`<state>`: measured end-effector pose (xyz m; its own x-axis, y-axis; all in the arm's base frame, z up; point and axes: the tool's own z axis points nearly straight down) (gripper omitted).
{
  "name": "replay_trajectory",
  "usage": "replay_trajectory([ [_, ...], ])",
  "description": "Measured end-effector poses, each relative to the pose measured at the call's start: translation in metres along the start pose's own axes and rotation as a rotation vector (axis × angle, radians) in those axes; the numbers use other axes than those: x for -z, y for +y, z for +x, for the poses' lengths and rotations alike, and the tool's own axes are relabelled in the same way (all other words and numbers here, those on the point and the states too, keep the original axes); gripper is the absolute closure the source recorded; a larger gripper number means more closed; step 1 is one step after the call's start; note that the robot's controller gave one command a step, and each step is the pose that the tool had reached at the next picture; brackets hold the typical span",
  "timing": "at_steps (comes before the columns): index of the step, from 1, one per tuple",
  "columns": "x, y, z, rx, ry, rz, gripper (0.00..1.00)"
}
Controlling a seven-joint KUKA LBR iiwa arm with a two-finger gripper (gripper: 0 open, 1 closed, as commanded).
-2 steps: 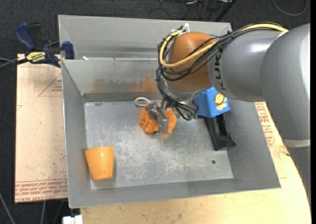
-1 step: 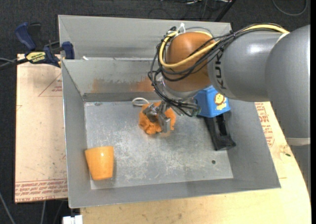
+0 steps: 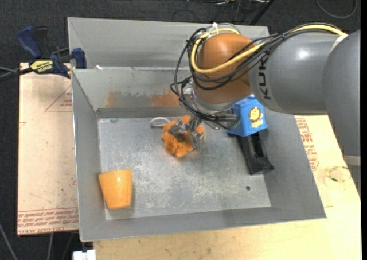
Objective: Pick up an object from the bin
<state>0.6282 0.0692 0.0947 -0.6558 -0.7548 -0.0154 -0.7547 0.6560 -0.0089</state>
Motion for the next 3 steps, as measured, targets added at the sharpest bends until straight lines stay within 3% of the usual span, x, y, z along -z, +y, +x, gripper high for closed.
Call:
replay_trajectory([
  [1, 0.020, -0.007, -0.007, -0.165, -0.003, 0.001, 1.00],
  [2, 0.063, -0.006, -0.005, -0.205, 0.003, -0.004, 1.00],
  [3, 0.118, -0.006, -0.009, 0.116, -0.007, 0.002, 1.00],
])
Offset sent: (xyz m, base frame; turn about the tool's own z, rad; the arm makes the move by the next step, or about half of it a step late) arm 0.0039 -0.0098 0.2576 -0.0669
